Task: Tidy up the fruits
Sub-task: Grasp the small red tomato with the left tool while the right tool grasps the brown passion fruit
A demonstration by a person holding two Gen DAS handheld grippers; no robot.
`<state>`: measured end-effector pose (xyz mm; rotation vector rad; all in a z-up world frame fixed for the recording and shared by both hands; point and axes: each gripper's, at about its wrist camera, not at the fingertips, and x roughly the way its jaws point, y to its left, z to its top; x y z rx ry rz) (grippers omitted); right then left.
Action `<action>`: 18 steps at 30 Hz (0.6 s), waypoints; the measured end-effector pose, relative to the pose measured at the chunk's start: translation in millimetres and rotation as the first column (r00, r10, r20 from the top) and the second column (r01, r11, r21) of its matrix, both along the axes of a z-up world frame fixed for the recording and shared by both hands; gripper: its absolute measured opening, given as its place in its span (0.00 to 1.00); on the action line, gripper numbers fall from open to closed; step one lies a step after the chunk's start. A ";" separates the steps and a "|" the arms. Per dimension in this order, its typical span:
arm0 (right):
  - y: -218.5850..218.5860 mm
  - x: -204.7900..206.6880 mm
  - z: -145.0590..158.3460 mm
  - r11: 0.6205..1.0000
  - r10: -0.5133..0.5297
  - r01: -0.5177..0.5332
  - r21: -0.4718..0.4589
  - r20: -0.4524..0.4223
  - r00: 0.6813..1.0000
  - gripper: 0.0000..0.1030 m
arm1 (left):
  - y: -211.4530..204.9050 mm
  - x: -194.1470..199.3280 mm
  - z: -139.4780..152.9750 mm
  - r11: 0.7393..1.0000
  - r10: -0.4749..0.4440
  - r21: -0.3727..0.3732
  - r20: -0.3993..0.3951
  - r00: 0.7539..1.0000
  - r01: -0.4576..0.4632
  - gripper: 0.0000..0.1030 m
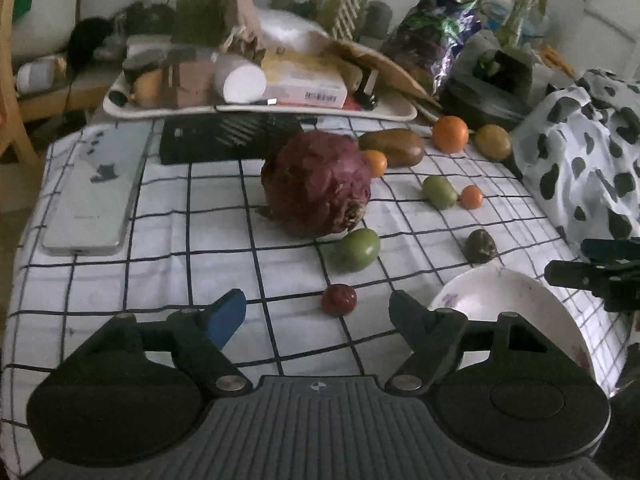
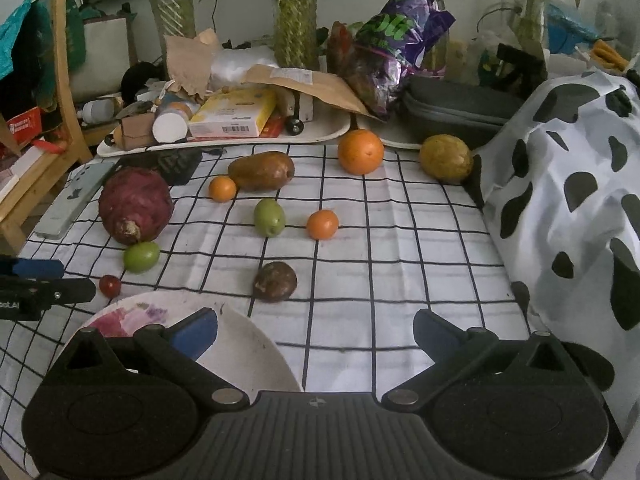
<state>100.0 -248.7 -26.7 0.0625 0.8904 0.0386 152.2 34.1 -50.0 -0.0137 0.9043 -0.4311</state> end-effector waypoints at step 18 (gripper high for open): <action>-0.3 28.5 -7.3 0.999 0.041 -0.041 -0.010 -0.004 0.999 1.00 | -24.2 9.5 -12.4 0.989 -0.112 0.098 0.021 0.993 0.110 0.34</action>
